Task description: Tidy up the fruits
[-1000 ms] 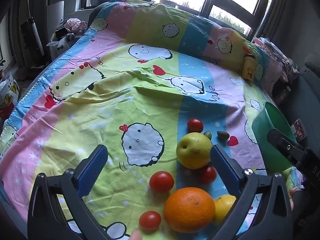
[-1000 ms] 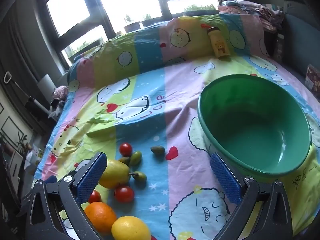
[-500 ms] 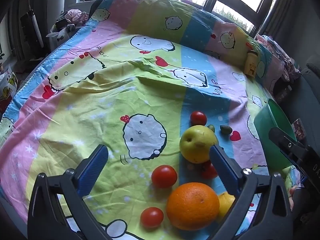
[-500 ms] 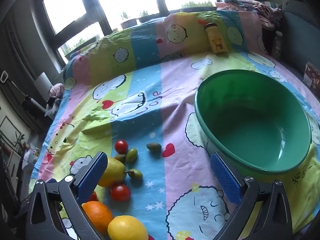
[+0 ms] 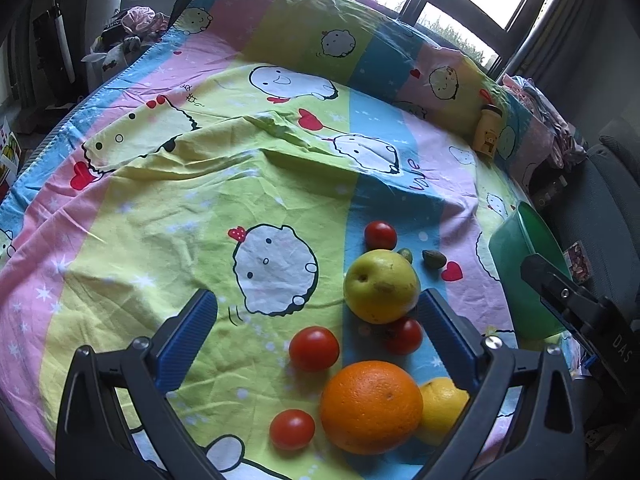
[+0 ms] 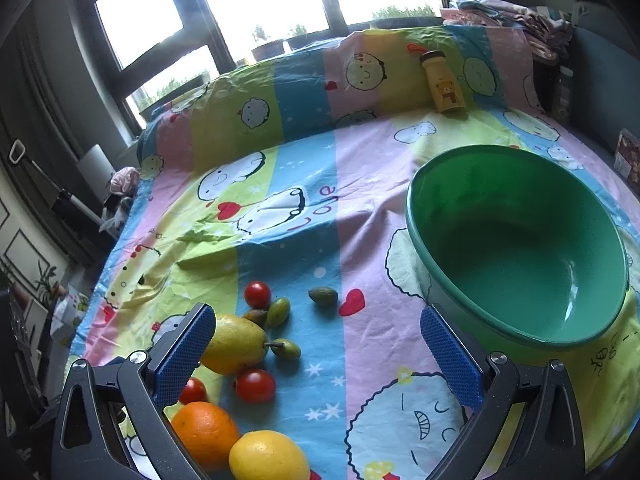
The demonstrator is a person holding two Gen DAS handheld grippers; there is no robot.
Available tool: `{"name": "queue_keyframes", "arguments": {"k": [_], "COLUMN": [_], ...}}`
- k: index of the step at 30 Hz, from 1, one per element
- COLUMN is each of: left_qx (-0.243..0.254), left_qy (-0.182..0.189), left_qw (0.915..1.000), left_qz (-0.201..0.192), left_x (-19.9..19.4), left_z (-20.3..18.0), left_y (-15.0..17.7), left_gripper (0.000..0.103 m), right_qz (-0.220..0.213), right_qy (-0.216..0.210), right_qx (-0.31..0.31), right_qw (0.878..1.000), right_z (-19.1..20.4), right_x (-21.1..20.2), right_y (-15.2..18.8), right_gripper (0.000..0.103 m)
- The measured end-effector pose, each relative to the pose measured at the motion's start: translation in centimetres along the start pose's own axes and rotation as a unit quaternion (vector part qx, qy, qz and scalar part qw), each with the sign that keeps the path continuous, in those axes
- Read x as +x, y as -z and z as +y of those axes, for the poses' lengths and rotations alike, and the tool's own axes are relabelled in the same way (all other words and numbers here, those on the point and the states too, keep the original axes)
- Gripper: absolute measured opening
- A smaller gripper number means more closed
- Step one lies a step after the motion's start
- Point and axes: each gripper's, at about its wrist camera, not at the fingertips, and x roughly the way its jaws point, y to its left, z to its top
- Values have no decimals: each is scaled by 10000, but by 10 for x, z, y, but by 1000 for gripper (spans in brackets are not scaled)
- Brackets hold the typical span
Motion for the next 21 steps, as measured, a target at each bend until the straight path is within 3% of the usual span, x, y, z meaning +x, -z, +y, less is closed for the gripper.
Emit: {"name": "queue_keyframes", "arguments": {"k": [4,21], "left_qx": [-191,-69], "left_qy": [229,100], "left_qw": [9995,9999], "left_qz": [118,-2], "left_x": [2,-3], "left_z": [3,1], "left_y": [0,0], "left_gripper": [100,99], "right_qz": [3,48], "right_qy": [-10,-5], "right_qx": [14,70], "right_qw": [10000,10000], "right_z": [0,-1], "right_x": [1,2], "right_y": [1,3], "right_gripper": [103,100]}}
